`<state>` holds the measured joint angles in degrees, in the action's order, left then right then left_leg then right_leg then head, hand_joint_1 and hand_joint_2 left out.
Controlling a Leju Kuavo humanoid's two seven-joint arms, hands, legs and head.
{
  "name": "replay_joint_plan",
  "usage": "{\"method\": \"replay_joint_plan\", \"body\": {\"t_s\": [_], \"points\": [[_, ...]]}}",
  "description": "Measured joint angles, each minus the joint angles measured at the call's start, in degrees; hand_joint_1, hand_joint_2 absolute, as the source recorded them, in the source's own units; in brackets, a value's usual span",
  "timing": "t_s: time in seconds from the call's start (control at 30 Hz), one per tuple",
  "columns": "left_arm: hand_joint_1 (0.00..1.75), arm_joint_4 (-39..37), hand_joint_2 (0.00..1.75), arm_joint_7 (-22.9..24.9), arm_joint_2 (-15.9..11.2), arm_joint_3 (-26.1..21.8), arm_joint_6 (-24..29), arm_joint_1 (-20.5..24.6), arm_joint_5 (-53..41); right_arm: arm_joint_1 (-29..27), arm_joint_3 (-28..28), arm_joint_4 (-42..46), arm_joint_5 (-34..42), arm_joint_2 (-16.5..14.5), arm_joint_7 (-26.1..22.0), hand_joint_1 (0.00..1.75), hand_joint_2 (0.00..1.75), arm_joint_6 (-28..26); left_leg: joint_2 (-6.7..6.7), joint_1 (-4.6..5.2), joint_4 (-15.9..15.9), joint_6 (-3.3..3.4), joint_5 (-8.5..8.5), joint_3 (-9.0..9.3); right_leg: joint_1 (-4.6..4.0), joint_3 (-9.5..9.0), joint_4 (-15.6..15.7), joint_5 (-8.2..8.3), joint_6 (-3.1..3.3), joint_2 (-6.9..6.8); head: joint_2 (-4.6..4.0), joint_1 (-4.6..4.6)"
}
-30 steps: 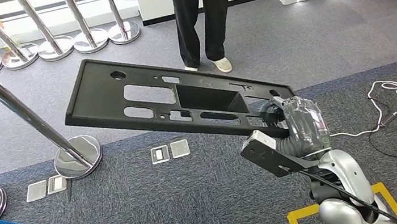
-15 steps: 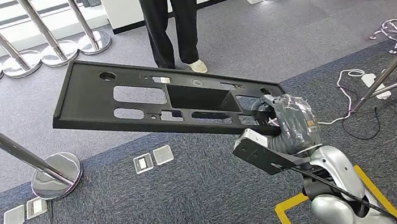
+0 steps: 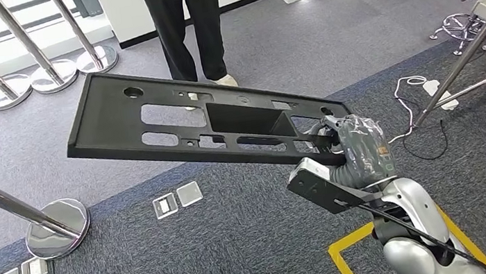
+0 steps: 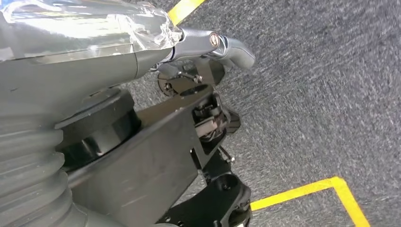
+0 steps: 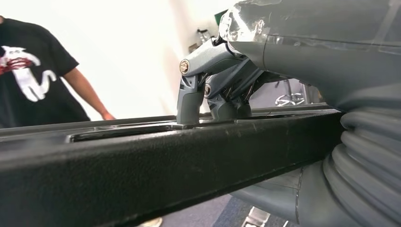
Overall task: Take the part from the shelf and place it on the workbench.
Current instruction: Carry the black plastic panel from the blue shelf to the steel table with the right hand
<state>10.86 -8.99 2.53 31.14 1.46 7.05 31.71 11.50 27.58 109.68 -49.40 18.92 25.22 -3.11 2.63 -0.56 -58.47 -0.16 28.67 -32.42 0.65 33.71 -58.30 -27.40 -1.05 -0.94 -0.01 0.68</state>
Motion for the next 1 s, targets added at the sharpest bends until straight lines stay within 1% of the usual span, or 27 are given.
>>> {"method": "replay_joint_plan", "body": {"t_s": [0.03,0.07,0.1,0.17,0.2,0.23,0.27,0.3,0.33,0.37,0.4,0.43,0.5,0.53,0.57,0.6,0.63,0.67,0.7,0.73,0.77,0.8,0.83,0.87,0.9,0.93,1.0], "points": [[0.00,0.0,1.75,0.0,0.0,0.0,0.0,0.0,0.0,0.0,0.0,0.0,0.0,0.0,0.0,1.75,1.75,0.0,-0.16,-0.13,-0.5,-0.33,0.45,0.01,0.01,-0.12,0.1,0.09,0.36,0.27,0.00,-0.05],[0.00,0.0,1.75,0.0,0.0,0.0,0.0,0.1,0.0,0.1,0.0,0.0,0.0,0.0,0.0,1.75,1.75,0.0,-0.53,-0.26,-1.8,-0.59,1.42,-0.39,0.06,-0.24,0.3,0.18,0.76,0.49,0.01,-0.15],[0.00,0.0,1.75,-0.1,0.0,0.0,0.1,0.1,-0.1,0.1,0.0,0.0,0.0,-0.1,0.0,1.75,1.75,0.0,-1.07,-0.34,-4.3,-0.75,2.96,-1.39,0.11,-0.36,0.4,0.26,1.11,0.70,0.01,-0.35],[0.00,0.0,1.75,-0.1,0.0,0.0,0.1,0.0,-0.1,0.2,0.0,0.0,0.0,-0.1,0.0,1.75,1.75,0.0,-1.91,-0.33,-11.8,-0.83,6.51,-4.89,-0.07,-0.37,0.4,0.22,1.52,1.24,0.01,-0.80],[0.00,0.0,1.75,-0.1,0.0,0.0,0.2,-0.1,-0.1,0.1,0.0,0.0,0.0,-0.2,-0.1,1.75,1.75,0.0,-2.07,-0.31,-15.1,-0.82,7.52,-6.54,-0.17,-0.39,0.4,0.19,1.59,1.61,0.01,-0.96],[0.00,0.0,1.75,-0.1,0.0,0.0,0.2,-0.2,-0.1,0.1,0.0,0.0,0.0,-0.2,-0.1,1.75,1.75,0.0,-2.14,-0.30,-16.5,-0.75,7.44,-7.41,-0.26,-0.43,0.4,0.16,1.64,2.04,0.01,-1.03],[0.00,0.0,1.75,-0.1,0.0,0.0,0.2,-0.2,-0.1,0.1,0.0,0.0,0.0,-0.2,-0.1,1.75,1.75,0.0,-2.21,-0.28,-15.8,-0.61,6.28,-7.26,-0.32,-0.51,0.3,0.11,1.66,2.50,0.01,-1.07],[0.00,0.0,1.75,-0.1,0.0,0.0,0.2,-0.2,-0.2,0.1,0.0,0.0,0.0,-0.2,-0.1,1.75,1.75,0.0,-2.44,-0.26,-13.0,-0.41,4.23,-6.11,-0.35,-0.61,0.3,0.04,1.64,2.96,0.01,-1.11],[0.00,0.0,1.75,-0.1,0.0,0.0,0.2,-0.2,-0.2,0.1,0.0,0.0,0.0,-0.3,-0.1,1.75,1.75,0.0,-3.08,-0.25,-9.0,-0.17,2.04,-4.48,-0.35,-0.68,0.2,-0.06,1.57,3.40,0.01,-1.16],[0.00,0.0,1.75,-0.1,0.0,0.0,0.2,-0.1,-0.2,0.2,0.0,0.0,0.0,-0.3,-0.1,1.75,1.75,0.0,-3.92,-0.27,-5.3,0.03,0.44,-2.95,-0.42,-0.65,0.0,-0.21,1.41,3.82,0.01,-1.22],[0.00,0.0,1.75,-0.1,0.0,0.0,0.3,-0.1,-0.2,0.2,0.0,0.0,0.0,-0.3,-0.1,1.75,1.75,0.0,-4.65,-0.26,-2.7,0.16,-0.49,-1.92,-0.43,-0.53,-0.1,-0.30,1.18,4.23,0.01,-1.22],[0.00,0.0,1.75,-0.1,0.0,0.0,0.3,-0.1,-0.2,0.3,0.0,0.0,0.0,-0.4,-0.1,1.75,1.75,0.0,-5.15,-0.20,-1.3,0.26,-0.70,-1.47,-0.37,-0.34,-0.3,-0.34,0.90,4.57,0.01,-1.21],[0.00,0.0,1.75,-0.1,0.0,0.0,0.4,-0.1,-0.2,0.3,0.0,0.0,0.0,-0.4,-0.1,1.75,1.75,0.0,-4.88,-0.03,-0.7,0.61,-0.67,-1.36,-0.18,-0.08,-0.2,-0.28,0.21,5.21,0.01,-1.16],[0.00,0.0,1.75,-0.1,0.0,0.0,0.4,0.0,-0.3,0.3,0.0,0.0,0.0,-0.4,-0.1,1.75,1.75,0.0,-4.53,-0.04,-0.4,0.93,-0.83,-1.23,-0.07,0.00,-0.4,-0.49,-0.10,4.97,0.01,-1.16],[0.00,0.0,1.75,-0.1,0.0,0.0,0.4,0.2,-0.3,0.3,0.0,0.0,0.0,-0.4,-0.1,1.75,1.75,0.0,-4.20,-0.10,-0.1,1.28,-0.99,-1.06,-0.04,0.31,-1.2,-1.11,-0.40,4.36,0.01,-1.04],[0.00,0.0,1.75,-0.1,0.0,0.0,0.5,0.3,-0.4,0.4,0.0,0.0,0.0,-0.4,-0.1,1.75,1.75,0.0,-3.77,-0.19,0.3,1.59,-1.14,-0.91,0.00,1.15,-3.2,-2.33,-0.67,3.50,0.01,-0.91],[0.00,0.0,1.75,-0.1,0.0,0.0,0.5,0.3,-0.4,0.4,0.0,0.0,0.0,-0.4,-0.1,1.75,1.75,0.0,-3.36,-0.21,0.4,1.79,-1.18,-0.79,0.07,2.55,-6.2,-4.01,-0.91,2.54,0.01,-0.75],[0.00,0.0,1.75,-0.1,0.0,0.0,0.5,0.3,-0.4,0.4,0.0,0.0,0.0,-0.4,-0.1,1.75,1.75,0.0,-2.94,-0.20,0.4,1.92,-1.14,-0.76,0.13,4.38,-9.9,-5.74,-1.17,1.98,0.01,-0.63],[0.00,0.0,1.75,-0.1,0.0,0.0,0.6,0.2,-0.4,0.4,0.0,0.0,-0.1,-0.4,-0.1,1.75,1.75,0.0,-2.47,-0.19,0.4,1.99,-1.08,-0.75,0.23,6.12,-13.4,-7.02,-1.38,1.72,0.01,-0.61],[0.00,0.0,1.75,-0.1,0.0,0.0,0.6,0.2,-0.4,0.4,0.0,0.0,-0.1,-0.4,-0.1,1.75,1.75,0.0,-2.04,-0.18,0.4,2.00,-1.02,-0.73,0.33,7.15,-15.3,-7.31,-1.55,1.59,0.01,-0.60],[0.00,0.0,1.75,-0.1,0.0,0.0,0.6,0.2,-0.4,0.4,0.0,0.0,-0.1,-0.4,-0.1,1.75,1.75,0.0,-1.64,-0.20,0.4,1.95,-0.94,-0.67,0.44,7.18,-15.2,-6.53,-1.67,1.46,0.01,-0.59],[0.00,0.0,1.75,-0.1,0.0,0.0,0.6,0.3,-0.4,0.4,0.0,0.0,-0.1,-0.4,-0.1,1.75,1.75,0.0,-1.31,-0.23,0.4,1.84,-0.83,-0.55,0.54,6.07,-12.8,-4.78,-1.74,1.20,0.01,-0.57],[0.00,0.0,1.75,-0.1,0.0,0.0,0.6,0.3,-0.4,0.4,0.0,0.0,-0.1,-0.4,-0.1,1.75,1.75,0.0,-1.01,-0.24,0.3,1.65,-0.67,-0.40,0.60,4.16,-8.8,-2.60,-1.76,0.54,0.01,-0.55],[0.00,0.0,1.75,-0.1,0.0,0.0,0.6,0.3,-0.4,0.5,0.0,0.0,-0.1,-0.4,-0.1,1.75,1.75,0.0,-0.74,-0.13,0.2,1.37,-0.48,-0.30,0.48,2.34,-5.0,-1.06,-1.70,-0.27,0.01,-0.53],[0.00,0.0,1.75,-0.1,0.0,0.0,0.6,0.4,-0.4,0.5,0.0,0.0,-0.2,-0.4,-0.1,1.75,1.75,0.0,-0.54,-0.03,0.0,1.08,-0.31,-0.21,0.34,0.97,-2.1,-0.04,-1.43,-0.84,0.01,-0.56],[0.00,0.0,1.75,-0.1,-0.1,0.0,0.6,0.4,-0.4,0.5,0.0,0.0,-0.2,-0.4,-0.1,1.75,1.75,0.0,-0.33,0.10,0.0,0.79,-0.17,-0.14,0.17,0.31,-0.6,0.26,-1.09,-1.21,0.01,-0.63],[0.00,0.0,1.75,-0.1,0.0,0.0,0.6,0.4,-0.5,0.5,0.0,0.0,-0.2,-0.4,-0.1,1.75,1.75,0.0,0.16,0.15,0.0,0.20,-0.01,0.09,-0.06,0.29,-0.2,0.12,-0.25,-0.64,0.01,-0.80]]}}
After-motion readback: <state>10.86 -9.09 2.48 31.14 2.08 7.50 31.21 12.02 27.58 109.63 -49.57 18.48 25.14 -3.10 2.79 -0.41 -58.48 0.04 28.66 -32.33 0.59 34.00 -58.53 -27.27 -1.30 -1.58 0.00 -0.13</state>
